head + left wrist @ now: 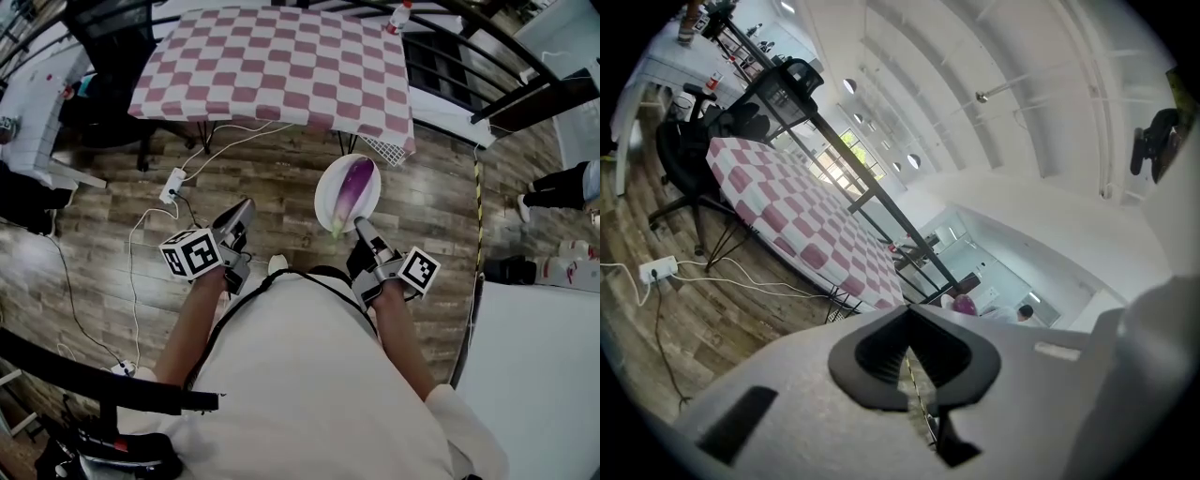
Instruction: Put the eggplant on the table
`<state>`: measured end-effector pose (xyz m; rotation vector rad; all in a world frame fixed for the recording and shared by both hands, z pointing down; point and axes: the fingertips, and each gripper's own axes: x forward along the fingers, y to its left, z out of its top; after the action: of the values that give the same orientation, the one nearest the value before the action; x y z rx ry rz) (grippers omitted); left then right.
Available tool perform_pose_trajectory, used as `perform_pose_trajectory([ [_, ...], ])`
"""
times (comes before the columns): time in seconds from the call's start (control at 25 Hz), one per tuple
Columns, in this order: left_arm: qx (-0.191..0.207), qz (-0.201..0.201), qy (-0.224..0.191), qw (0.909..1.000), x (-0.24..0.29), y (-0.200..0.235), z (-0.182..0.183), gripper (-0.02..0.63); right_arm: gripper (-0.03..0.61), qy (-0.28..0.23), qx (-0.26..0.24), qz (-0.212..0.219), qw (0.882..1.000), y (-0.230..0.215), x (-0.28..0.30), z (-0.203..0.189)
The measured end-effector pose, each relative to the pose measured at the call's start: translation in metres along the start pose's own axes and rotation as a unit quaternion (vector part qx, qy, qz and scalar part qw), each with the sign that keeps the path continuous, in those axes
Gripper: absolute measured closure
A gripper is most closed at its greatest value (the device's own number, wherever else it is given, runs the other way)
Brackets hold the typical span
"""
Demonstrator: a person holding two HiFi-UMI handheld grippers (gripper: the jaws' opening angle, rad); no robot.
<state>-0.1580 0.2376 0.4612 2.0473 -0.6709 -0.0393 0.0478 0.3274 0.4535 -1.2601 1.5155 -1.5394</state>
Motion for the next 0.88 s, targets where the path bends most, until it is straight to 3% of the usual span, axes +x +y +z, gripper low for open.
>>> perform_pose_trajectory([
  [0.88, -0.019, 0.022, -0.028, 0.9992, -0.024, 0.042, 0.030, 0.609, 0.551, 0.018, -0.004, -0.006, 1.000, 0.015, 0.053, -0.008],
])
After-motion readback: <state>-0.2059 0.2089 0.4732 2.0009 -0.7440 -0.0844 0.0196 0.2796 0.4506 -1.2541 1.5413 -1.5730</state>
